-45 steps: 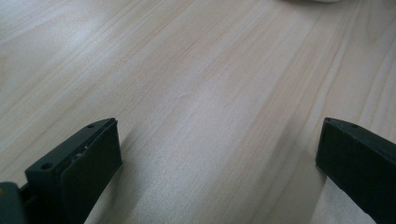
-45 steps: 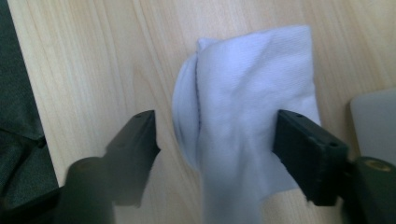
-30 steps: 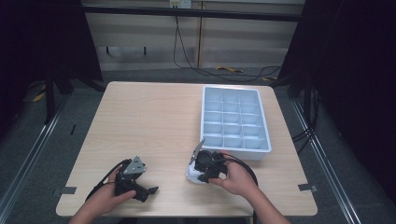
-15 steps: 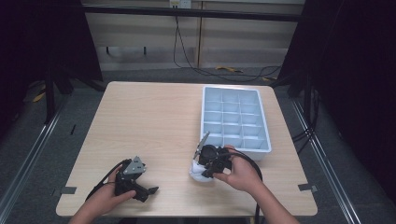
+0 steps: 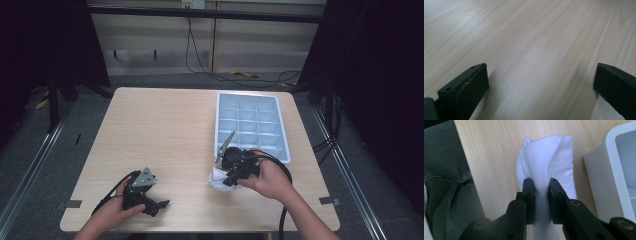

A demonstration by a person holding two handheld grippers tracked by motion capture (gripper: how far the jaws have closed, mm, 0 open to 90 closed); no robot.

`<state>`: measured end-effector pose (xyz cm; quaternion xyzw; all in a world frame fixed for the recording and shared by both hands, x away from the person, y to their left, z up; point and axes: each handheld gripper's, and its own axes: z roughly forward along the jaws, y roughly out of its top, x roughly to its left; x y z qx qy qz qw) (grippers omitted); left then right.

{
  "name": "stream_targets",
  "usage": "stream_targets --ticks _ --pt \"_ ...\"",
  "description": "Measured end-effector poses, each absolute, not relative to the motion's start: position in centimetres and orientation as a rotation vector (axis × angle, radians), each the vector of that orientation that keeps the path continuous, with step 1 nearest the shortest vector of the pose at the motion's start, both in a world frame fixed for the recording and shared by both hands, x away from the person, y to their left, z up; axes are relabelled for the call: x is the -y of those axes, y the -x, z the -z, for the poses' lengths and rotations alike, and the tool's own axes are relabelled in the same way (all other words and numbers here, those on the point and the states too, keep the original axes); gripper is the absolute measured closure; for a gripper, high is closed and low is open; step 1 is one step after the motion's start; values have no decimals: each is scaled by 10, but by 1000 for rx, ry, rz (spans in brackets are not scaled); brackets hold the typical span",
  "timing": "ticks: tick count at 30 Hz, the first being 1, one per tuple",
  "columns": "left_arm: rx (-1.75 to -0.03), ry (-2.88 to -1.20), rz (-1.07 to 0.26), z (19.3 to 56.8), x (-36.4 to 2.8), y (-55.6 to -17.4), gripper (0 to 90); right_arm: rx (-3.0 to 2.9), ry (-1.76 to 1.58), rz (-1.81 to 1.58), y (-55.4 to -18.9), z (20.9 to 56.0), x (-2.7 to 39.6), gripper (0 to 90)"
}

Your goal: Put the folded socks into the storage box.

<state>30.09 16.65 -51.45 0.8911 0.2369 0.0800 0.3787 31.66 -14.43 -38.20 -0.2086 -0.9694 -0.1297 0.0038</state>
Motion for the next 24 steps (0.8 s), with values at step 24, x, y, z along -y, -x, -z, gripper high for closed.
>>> stream_targets --ticks 24 --pt "-616 -2264 -202 515 -166 -300 0 3039 666 417 -333 330 160 778"
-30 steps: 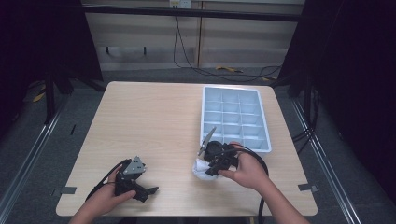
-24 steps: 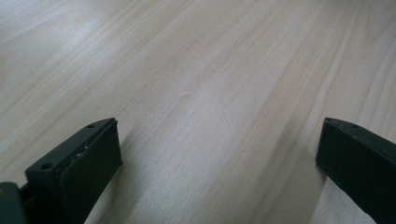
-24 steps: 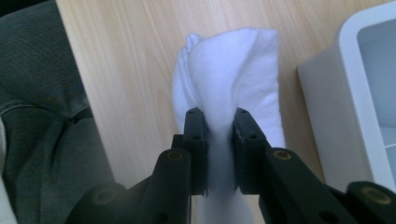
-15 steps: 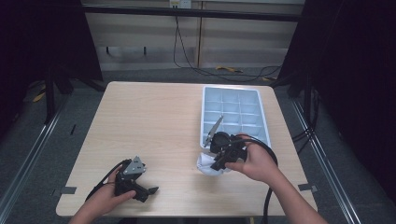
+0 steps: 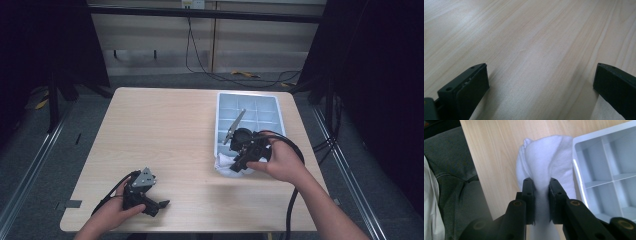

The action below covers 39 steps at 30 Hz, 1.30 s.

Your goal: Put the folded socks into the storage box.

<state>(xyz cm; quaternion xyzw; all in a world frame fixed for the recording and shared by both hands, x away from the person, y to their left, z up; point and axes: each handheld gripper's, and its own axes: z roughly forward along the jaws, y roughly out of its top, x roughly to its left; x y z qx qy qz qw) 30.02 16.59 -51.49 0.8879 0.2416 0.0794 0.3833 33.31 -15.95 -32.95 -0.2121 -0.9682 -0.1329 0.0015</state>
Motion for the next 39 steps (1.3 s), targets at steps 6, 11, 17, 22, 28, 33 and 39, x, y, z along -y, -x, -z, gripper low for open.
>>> stream_targets --ticks 6,11,17,22,28,33,39 --pt "-616 -2264 -202 515 -166 -300 0 3055 691 418 -340 320 162 777" --pt "-616 -2263 -203 515 -166 -300 0 3065 704 428 -348 317 166 776" --pt "-616 -2264 -203 515 -166 -300 0 3066 745 420 -361 320 170 775" --pt "-616 -2263 -203 515 -166 -300 0 3073 772 420 -372 325 174 771" --pt "-615 -2263 -204 515 -166 -300 0 3079 809 418 -382 330 180 769" --pt "-615 -2263 -203 515 -166 -300 0 3080 810 411 -389 336 180 768" --pt "-614 -2262 -203 515 -166 -300 0 3088 804 383 -396 346 176 767"
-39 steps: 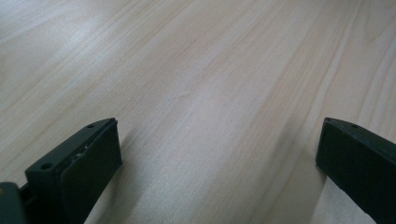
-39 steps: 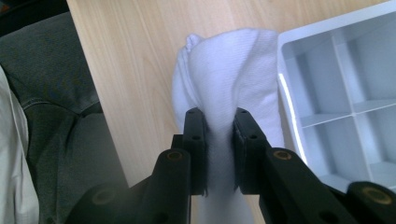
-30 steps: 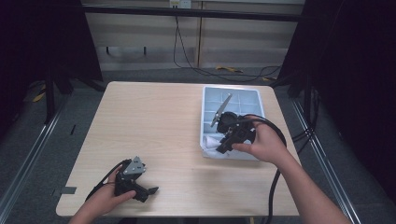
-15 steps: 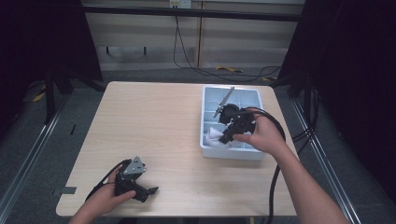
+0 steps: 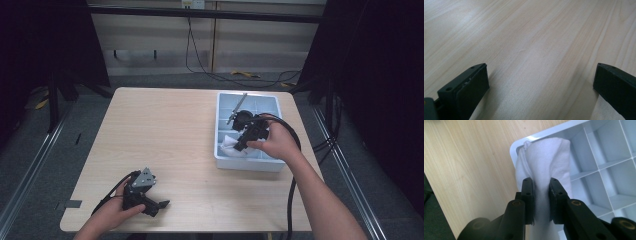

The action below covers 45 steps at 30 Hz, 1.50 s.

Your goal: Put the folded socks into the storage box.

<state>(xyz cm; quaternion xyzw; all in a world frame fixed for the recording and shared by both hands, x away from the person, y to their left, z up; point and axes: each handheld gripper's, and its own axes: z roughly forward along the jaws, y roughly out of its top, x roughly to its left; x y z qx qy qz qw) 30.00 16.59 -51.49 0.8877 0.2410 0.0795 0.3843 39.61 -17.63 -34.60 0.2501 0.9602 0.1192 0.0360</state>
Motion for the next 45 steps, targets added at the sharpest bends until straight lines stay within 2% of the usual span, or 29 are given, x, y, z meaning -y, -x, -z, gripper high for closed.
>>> stream_targets --ticks 35,40,41,45 --pt "-614 -2260 -206 515 -166 -300 0 -2998 -733 -335 -413 380 163 747" --pt "-614 -2259 -205 515 -166 -300 0 -3005 -764 -347 -414 382 163 710" --pt "-618 -2261 -209 515 -166 -300 0 -3007 -761 -356 -414 381 164 671" --pt "-616 -2260 -202 515 -166 -300 0 -3001 -793 -370 -414 376 163 635"
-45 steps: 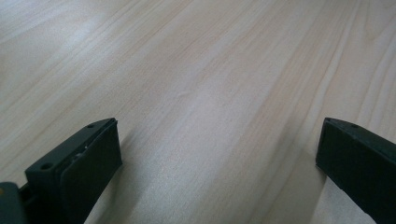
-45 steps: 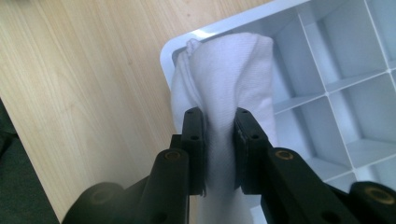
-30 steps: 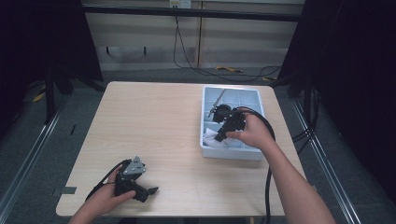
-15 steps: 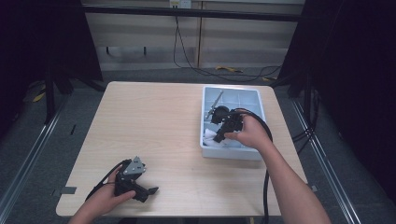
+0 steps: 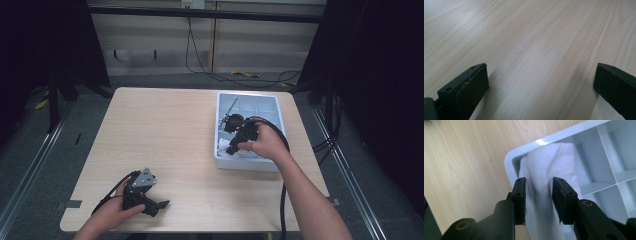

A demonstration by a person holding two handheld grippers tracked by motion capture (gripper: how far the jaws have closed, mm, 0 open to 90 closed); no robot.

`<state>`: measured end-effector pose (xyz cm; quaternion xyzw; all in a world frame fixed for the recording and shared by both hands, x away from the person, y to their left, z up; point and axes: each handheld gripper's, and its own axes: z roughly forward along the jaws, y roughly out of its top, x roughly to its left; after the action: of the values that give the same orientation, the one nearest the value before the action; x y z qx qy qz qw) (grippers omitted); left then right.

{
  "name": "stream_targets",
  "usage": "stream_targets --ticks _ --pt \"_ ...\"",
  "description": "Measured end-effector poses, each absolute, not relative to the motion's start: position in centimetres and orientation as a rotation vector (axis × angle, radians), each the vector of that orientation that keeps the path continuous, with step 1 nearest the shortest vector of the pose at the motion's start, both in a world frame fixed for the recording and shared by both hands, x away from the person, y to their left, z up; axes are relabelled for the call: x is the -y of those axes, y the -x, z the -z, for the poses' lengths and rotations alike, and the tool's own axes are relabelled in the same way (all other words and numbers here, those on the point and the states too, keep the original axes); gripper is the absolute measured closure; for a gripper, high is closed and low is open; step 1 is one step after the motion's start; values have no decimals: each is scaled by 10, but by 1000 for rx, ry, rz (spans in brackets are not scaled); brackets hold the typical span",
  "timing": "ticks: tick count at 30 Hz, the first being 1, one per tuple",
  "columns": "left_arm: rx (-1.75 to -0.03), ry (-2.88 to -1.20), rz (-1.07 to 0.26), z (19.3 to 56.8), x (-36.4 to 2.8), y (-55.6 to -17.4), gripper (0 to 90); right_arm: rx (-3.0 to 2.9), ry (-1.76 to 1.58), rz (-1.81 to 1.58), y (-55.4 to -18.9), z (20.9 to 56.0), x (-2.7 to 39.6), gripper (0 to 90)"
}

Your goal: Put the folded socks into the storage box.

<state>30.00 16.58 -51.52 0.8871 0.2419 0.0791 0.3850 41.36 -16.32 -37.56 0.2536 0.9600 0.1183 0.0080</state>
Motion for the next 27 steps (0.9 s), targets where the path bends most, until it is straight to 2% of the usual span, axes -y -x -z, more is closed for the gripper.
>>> stream_targets --ticks 6,13,18,21,22,27 --pt "-616 -2262 -205 515 -166 -300 0 -2990 -806 -375 -413 360 166 586" --pt "-613 -2264 -196 515 -166 -300 0 -2993 -829 -382 -416 353 172 589" --pt "-614 -2265 -200 515 -166 -300 0 -2990 -866 -386 -419 349 172 640" --pt "-614 -2266 -200 515 -166 -300 0 -2984 -900 -388 -420 344 171 702" --pt "-614 -2266 -197 515 -166 -300 0 -2985 -913 -391 -421 341 170 753" --pt "-614 -2264 -197 515 -166 -300 0 -2966 -908 -369 -422 340 166 816"
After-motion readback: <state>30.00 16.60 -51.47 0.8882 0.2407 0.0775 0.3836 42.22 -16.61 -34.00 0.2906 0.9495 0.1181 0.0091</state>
